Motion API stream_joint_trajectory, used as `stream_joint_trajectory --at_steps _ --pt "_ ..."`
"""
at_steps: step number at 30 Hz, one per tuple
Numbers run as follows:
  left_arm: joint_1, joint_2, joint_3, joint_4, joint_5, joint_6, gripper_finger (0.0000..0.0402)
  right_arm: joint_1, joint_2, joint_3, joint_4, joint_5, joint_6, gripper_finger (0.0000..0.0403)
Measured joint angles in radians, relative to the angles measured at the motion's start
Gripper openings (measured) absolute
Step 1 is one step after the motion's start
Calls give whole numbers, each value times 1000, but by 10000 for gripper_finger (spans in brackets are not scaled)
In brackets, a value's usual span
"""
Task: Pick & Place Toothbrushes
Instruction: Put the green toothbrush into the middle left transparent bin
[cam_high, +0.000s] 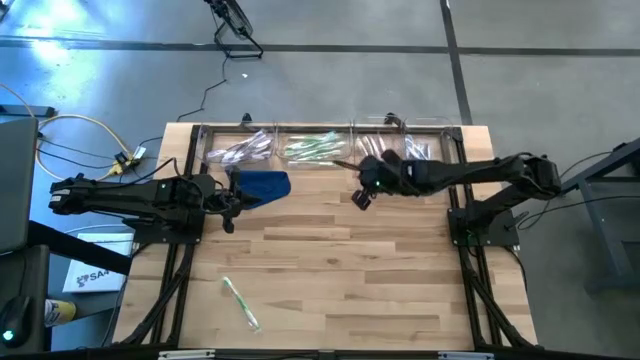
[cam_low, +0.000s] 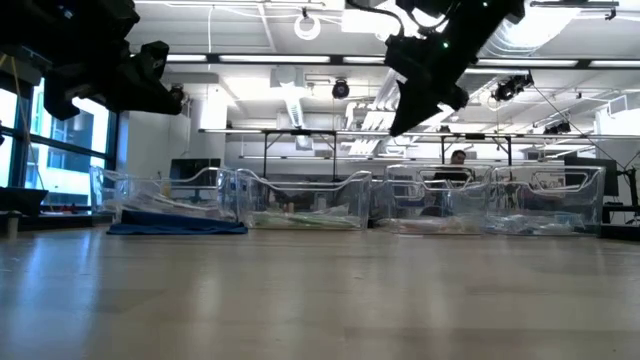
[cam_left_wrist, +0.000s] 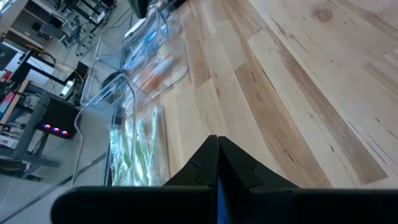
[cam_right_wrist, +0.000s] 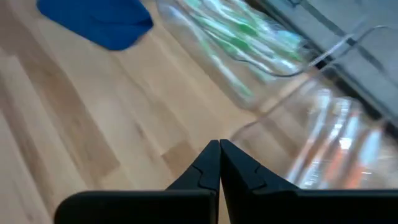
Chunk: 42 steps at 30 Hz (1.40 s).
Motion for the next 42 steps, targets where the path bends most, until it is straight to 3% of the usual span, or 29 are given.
stream_joint_trajectory --at_steps 8,13,17,23,28,30,35,42 --pt "0 0 0 0 25 -29 0 122 0 -88 298 -42 -83 2" --pt "0 0 0 -2 50 -57 0 137 0 -96 343 -196 -227 2" --pt "-1 6 0 -48 220 -5 0 140 0 -100 343 -303 -342 2" --pt "0 56 0 -68 341 -31 0 120 0 -100 355 -328 -373 2" --pt "-1 119 0 -49 653 -110 0 103 0 -100 374 -345 -374 2" --pt "-2 148 0 35 726 -161 0 96 0 -100 391 -346 -378 2" --pt "-36 198 1 203 685 -134 0 76 0 -100 411 -345 -378 2" --pt "-181 264 7 81 437 -53 0 63 0 -100 389 -345 -371 2"
